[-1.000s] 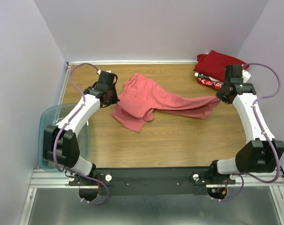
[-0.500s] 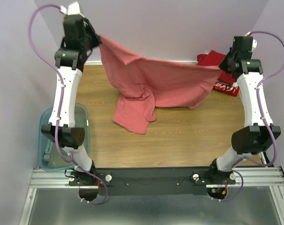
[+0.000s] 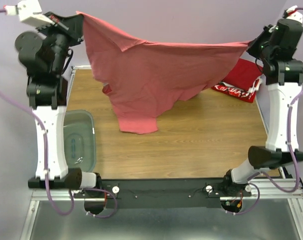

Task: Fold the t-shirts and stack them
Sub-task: Flatten the tshirt out

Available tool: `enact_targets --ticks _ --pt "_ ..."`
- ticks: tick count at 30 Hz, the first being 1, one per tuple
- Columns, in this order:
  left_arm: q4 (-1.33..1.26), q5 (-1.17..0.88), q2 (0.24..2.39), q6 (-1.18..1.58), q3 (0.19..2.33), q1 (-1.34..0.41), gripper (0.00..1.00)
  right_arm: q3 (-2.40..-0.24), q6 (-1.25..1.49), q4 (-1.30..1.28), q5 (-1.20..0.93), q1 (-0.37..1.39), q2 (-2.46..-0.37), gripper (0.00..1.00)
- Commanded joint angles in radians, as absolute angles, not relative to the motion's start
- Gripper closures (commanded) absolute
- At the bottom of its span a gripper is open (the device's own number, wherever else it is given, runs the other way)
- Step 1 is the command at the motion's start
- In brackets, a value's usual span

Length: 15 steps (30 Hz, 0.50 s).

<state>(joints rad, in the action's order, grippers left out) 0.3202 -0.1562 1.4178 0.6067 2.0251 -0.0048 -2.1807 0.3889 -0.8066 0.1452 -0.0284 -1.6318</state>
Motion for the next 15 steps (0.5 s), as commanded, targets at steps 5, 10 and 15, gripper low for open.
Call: enact_targets --ticks 5,10,15 --pt "0.02 -0.043 1.111 0.608 1.852 0.017 1.0 -2.103 0.341 -0.712 0.239 -0.04 -1.365 1.0" --pt "0.014 -0.008 1.058 0.575 1.887 0.017 1.0 -2.134 0.301 -0.698 0.314 -0.038 -1.278 0.99" --pt "-0.054 -0.072 1.089 0.591 1.885 0.017 1.0 -2.164 0.288 -0.687 0.365 -0.038 -1.279 1.0"
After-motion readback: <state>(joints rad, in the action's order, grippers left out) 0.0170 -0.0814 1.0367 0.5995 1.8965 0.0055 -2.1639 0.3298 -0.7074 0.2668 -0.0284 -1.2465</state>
